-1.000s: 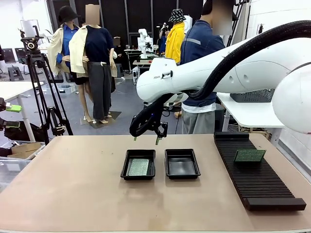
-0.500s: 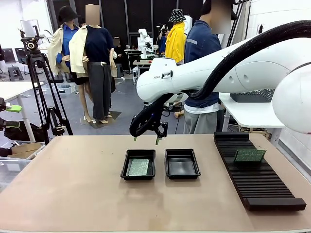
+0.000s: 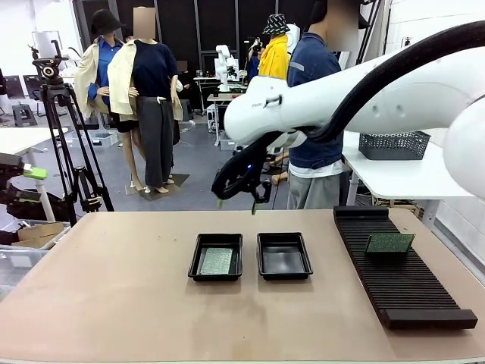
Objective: Inspect and transfer BCBs to ESD trays.
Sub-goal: Pick up the ESD tray and place it on the left side of the table.
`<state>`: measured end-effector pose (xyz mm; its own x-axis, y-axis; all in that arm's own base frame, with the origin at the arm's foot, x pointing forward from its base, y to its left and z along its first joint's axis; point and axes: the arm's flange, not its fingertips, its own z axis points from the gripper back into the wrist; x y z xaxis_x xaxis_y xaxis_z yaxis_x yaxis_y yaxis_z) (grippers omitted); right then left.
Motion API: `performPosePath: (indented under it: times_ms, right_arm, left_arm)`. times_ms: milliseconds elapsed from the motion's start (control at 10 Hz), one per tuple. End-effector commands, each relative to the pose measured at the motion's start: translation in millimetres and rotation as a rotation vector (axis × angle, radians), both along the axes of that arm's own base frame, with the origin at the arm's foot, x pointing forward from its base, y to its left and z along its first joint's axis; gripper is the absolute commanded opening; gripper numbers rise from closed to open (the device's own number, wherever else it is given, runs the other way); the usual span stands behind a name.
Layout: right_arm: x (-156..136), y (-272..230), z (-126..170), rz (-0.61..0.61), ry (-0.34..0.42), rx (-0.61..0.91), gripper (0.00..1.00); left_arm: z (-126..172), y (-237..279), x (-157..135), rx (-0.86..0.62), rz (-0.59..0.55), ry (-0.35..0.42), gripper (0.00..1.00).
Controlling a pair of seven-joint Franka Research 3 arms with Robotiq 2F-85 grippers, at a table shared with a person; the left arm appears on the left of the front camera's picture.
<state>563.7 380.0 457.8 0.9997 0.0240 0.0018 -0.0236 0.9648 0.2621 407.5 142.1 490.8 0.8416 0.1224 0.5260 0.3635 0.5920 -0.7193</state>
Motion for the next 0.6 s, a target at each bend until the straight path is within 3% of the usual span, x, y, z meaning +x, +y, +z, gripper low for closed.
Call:
performPosePath:
  times_ms: [0,500]
  right_arm:
    - [-6.5,-53.8,7.1,0.063,0.056,0.051,1.0]
    - [1.8,-174.4,42.5,0.08,0.042,0.243,1.0]
  left_arm:
    - [16.4,-45.0,-9.5,0.119,-0.009,0.044,1.0]
    - [32.7,-126.5,-6.0,0.277,-0.049,0.16,1.0]
